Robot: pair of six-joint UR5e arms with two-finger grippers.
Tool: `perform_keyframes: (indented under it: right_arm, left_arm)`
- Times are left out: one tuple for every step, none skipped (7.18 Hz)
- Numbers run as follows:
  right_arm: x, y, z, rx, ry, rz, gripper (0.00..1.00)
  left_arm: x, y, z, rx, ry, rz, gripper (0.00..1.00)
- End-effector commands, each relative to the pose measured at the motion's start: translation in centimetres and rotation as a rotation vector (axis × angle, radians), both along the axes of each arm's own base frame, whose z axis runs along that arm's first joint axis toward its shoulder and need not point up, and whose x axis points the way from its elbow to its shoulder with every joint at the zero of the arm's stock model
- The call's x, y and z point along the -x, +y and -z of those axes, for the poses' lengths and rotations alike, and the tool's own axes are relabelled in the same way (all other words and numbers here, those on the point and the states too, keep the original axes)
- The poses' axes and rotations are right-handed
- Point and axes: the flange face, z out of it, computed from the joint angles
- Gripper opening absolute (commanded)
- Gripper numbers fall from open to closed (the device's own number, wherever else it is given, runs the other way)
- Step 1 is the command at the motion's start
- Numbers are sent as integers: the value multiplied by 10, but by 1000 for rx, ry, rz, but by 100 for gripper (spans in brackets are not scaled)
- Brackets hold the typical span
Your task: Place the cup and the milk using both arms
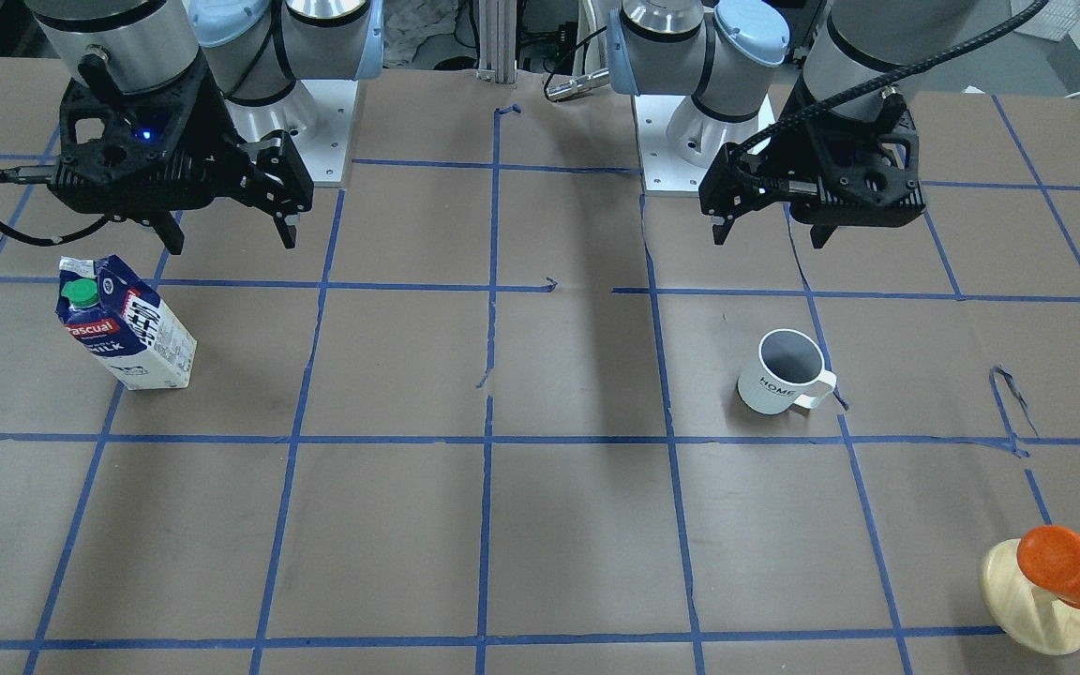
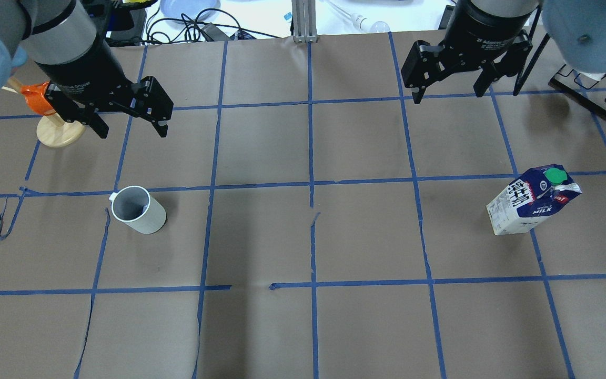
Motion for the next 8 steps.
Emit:
perform_keyframes:
  right_arm:
    - [0,0,0,0,0,0,100]
    - [0,0,0,0,0,0,100]
    - [0,0,0,-2,0,0,100]
    - [0,0,0,-2,0,0,100]
    - [0,1,-1,0,0,0,100]
    - [0,1,-1,0,0,0,100]
    - [0,1,-1,0,0,0,100]
    - [0,1,-1,0,-2,0,100]
  left_arm:
    - [-1,-1,-1,5,0,-2,100]
    - [-1,-1,-1,3,0,-1,100]
    - [-1,-1,0,3,1,-1,100]
    - [0,-1,0,5,4,-2,100]
    - [0,-1,0,8,3,1,100]
    - [-1,-3,2,5,3,-2,100]
    - [-2,-3,2,5,3,-5,100]
    - [-11,-8,5,-1,3,-23,100]
